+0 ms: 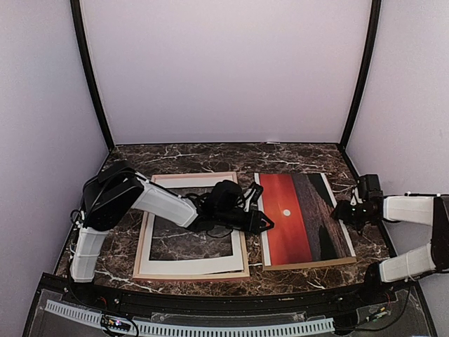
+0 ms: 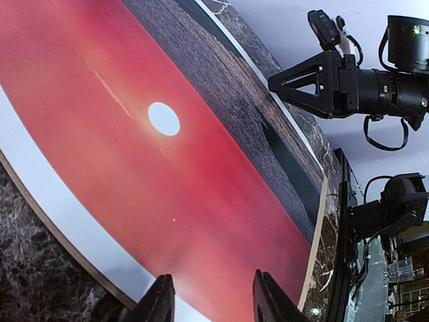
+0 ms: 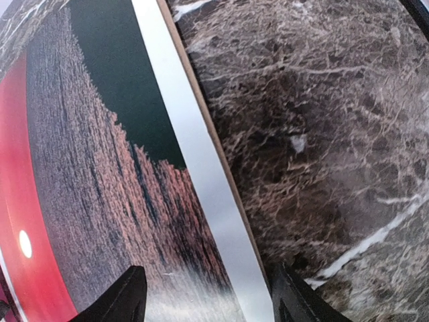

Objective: Put the photo into the frame
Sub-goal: Pick up the photo from the backboard.

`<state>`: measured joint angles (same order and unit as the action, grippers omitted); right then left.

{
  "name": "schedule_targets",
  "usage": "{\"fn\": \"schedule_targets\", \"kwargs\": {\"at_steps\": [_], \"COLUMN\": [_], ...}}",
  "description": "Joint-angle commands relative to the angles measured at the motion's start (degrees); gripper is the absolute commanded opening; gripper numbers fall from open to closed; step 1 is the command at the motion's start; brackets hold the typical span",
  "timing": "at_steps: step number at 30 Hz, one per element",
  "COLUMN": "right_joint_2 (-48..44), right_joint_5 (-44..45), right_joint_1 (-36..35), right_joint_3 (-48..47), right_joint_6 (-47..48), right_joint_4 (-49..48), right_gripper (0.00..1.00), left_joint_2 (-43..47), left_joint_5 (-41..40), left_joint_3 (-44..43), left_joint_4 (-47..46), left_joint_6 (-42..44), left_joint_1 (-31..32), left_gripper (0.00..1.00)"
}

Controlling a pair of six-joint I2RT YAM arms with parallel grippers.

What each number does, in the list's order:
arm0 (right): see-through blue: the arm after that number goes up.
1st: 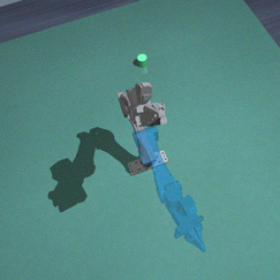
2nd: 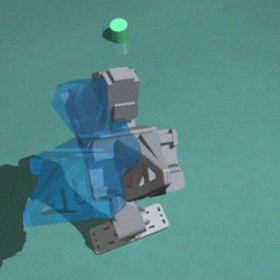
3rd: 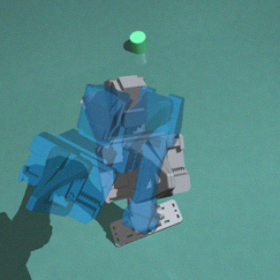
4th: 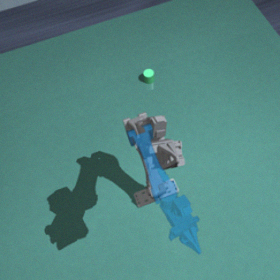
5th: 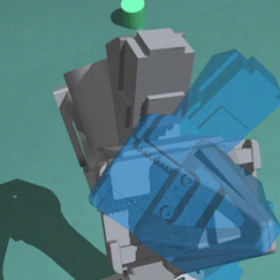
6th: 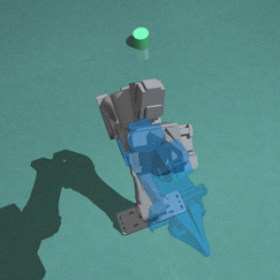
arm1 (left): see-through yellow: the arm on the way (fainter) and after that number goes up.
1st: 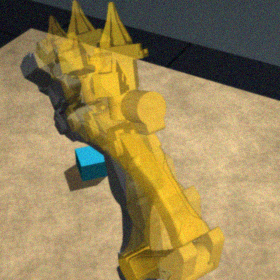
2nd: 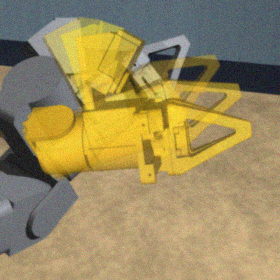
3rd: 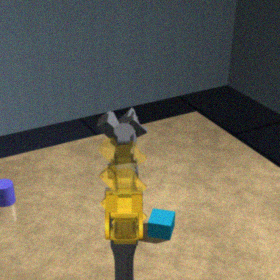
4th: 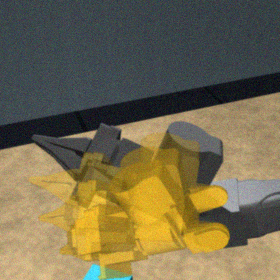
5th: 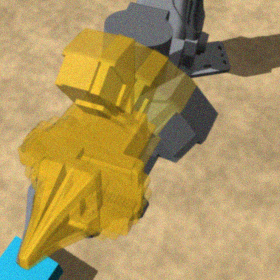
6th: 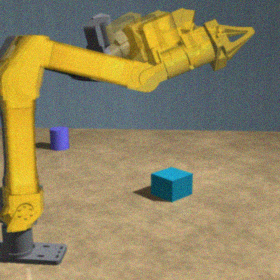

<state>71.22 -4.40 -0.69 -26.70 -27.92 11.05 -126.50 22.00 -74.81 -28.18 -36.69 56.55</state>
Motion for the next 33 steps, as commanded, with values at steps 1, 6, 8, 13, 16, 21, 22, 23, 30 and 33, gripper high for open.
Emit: {"fn": "schedule_targets", "kwargs": {"at_steps": [1,6,8,13,16,21,22,23,30,33], "right_joint_2": [-3.75,-6.21,-7.04,-9.72,-12.77,-16.45,-16.84,-16.99,-13.02,-10.96], "right_joint_5": [0.89,3.2,3.85,6.83,12.02,16.59,17.46,18.47,20.55,17.48], "right_joint_1": [-2.17,-4.99,-5.91,-9.63,-13.48,-18.02,-18.77,-19.34,-22.68,-22.82], "right_joint_3": [-0.98,-0.93,-0.59,1.33,2.11,3.54,3.68,3.98,3.61,4.09], "right_joint_6": [-1.48,-3.27,-4.3,-8.36,-11.98,-17.61,-18.57,-19.44,-21.29,-20.52], "right_joint_4": [2.99,4.98,5.39,7.09,10.11,13.56,14.34,15.03,15.89,13.61], "right_gripper": [0.68,0.7,0.7,0.71,0.72,0.73,0.73,0.74,0.74,0.73], "left_joint_2": [4.18,4.5,4.46,4.63,4.76,4.77,4.77,4.77,4.72,4.5], "left_joint_5": [-3.65,-7.18,-8.24,-13.3,-15.73,-17.82,-18.1,-18.2,-18.94,-19.79], "left_joint_3": [-0.93,-1.99,-2.36,-4.6,-5.07,-5.24,-5.19,-5.18,-5.49,-6.03], "left_joint_4": [3.38,7.52,8.98,17.54,21.07,24.33,24.94,25.2,27.22,27.8], "left_joint_6": [0.69,1.94,2.01,2.82,3.19,4.02,4.05,4.07,4.39,4.03], "left_joint_1": [0.4,0.44,0.48,1.29,1.95,2.64,2.71,2.8,2.99,2.96], "left_gripper": [0.43,0.44,0.45,0.48,0.52,0.57,0.58,0.59,0.67,0.7]}}
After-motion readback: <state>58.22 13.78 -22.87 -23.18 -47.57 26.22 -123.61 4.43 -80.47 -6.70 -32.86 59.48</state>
